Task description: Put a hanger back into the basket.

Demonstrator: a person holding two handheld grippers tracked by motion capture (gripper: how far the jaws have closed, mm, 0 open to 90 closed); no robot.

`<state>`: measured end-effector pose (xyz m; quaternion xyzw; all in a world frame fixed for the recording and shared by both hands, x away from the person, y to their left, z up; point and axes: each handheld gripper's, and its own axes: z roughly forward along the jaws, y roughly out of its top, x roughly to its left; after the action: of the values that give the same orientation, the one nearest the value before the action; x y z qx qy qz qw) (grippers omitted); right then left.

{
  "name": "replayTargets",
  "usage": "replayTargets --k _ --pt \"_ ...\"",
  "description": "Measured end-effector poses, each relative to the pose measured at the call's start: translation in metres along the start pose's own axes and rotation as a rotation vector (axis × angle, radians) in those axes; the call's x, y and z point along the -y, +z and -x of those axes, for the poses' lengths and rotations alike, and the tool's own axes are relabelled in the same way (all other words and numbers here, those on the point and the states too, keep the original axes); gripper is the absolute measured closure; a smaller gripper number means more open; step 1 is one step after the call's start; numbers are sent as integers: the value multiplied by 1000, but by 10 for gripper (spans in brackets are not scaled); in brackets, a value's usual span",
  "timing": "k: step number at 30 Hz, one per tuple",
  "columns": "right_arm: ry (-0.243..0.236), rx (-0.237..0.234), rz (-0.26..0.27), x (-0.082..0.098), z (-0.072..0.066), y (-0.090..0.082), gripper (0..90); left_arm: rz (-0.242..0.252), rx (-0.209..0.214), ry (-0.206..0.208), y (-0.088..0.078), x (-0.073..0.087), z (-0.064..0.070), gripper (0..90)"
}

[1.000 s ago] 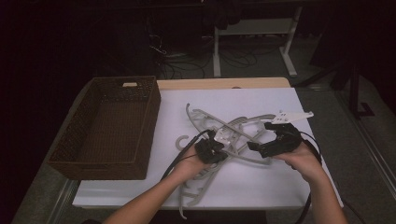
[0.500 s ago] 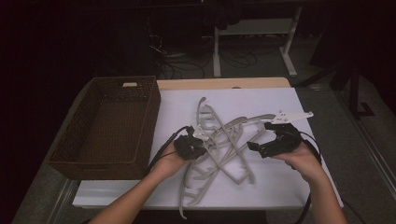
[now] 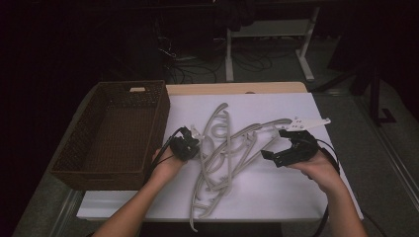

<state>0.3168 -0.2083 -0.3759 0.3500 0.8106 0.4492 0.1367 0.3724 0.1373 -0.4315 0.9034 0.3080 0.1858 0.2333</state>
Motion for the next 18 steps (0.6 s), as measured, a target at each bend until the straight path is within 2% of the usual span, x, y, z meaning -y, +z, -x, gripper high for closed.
replayTargets --k 2,5,7,11,14,18 --pt "-1 -1 -1 0 0 0 0 9 4 -21 1 1 -5 900" --pt "1 -1 -1 0 0 0 0 24 -19 -35 1 2 -7 887" --pt "1 -1 -1 0 0 1 0 45 -12 -59 0 2 -8 853" --pt "-2 -2 -5 0 -1 1 0 110 41 -119 -10 2 -5 710" --pt "0 -2 -4 0 -1 1 0 163 115 -172 -22 4 -1 607" --pt "-4 -3 -5 0 -1 1 0 180 176 -210 -29 10 7 481"
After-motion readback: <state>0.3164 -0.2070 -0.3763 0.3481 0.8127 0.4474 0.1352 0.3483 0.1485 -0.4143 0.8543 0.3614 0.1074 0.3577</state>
